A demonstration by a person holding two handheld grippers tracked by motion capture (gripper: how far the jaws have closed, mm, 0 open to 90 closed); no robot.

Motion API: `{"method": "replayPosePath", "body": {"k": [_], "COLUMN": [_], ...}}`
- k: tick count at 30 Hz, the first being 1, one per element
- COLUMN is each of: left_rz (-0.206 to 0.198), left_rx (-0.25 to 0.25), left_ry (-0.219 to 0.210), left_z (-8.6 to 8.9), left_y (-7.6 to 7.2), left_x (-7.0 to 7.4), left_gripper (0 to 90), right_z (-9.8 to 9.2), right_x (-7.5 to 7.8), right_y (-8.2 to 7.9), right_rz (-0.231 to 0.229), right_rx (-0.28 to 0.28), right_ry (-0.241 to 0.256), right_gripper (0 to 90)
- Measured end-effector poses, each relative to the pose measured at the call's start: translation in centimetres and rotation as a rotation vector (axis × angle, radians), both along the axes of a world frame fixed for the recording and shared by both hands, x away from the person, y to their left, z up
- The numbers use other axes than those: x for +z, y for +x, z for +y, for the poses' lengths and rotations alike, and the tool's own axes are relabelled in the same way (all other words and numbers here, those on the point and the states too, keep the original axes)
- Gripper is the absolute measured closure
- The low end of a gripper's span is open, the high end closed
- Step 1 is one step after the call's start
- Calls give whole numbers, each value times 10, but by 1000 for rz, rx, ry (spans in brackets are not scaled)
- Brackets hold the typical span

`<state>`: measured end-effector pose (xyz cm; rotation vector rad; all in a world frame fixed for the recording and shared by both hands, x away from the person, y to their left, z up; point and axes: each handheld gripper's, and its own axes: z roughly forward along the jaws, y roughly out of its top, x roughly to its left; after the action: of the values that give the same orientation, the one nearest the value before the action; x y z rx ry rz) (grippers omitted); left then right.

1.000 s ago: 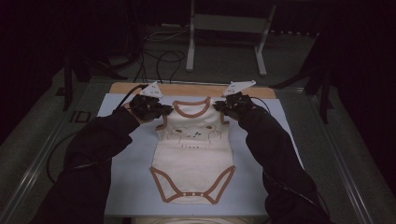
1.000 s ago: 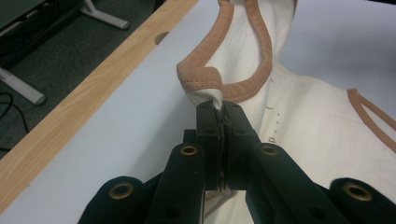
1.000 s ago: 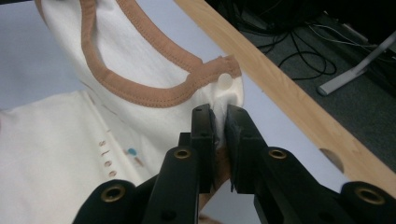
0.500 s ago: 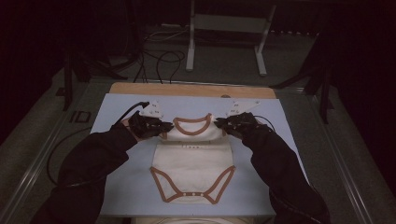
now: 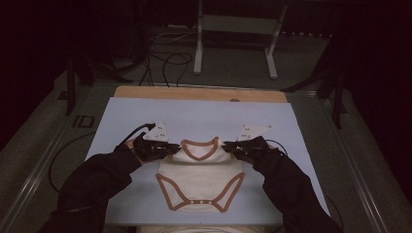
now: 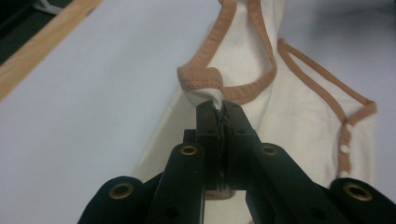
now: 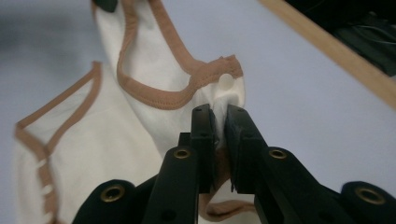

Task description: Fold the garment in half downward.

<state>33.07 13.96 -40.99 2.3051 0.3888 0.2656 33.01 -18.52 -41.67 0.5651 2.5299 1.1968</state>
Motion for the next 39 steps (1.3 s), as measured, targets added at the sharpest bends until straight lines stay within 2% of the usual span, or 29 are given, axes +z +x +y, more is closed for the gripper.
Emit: {"method": "replayPosePath", "body": {"k": [4,8,12,13,16,20,24,28,30,34,36,39], "left_rz": [13,37,39,51,52,64,76,96,110,118,134,155], "left_rx": [-20,-31,-42,-49,-53,-53,-67,-57,-47,-87,-104,-133], "left_ry": [16,11,12,4,9,9,20,24,14,38,36,44], "left_z": [-1,0,-1,-1,-2,-3,-2,0,0,-1,-2,-4], "left_y": [-8,-15,-21,-24,-28,-31,-34,-37,-39,-45,-47,-50], "left_x": [-8,-14,-18,-21,-27,-35,-46,-56,-60,-67,-71,-76], "left_gripper": [879,879,878,878,878,878,877,876,876,876,872,871], "right_z": [0,0,-1,-1,-1,-2,-1,-4,-5,-4,-4,-5], "right_x": [-5,-8,-12,-13,-22,-32,-41,-49,-52,-60,-63,-67], "right_y": [-8,-12,-17,-19,-24,-29,-34,-40,-42,-50,-54,-58], "right_rz": [14,25,38,40,44,93,104,100,114,130,144,137], "right_rx": [19,27,36,38,34,24,29,13,9,21,33,22], "right_ry": [-1,-3,-1,-4,-9,2,13,31,33,18,15,5], "right_gripper": [828,829,829,829,829,828,827,828,827,826,825,824]}}
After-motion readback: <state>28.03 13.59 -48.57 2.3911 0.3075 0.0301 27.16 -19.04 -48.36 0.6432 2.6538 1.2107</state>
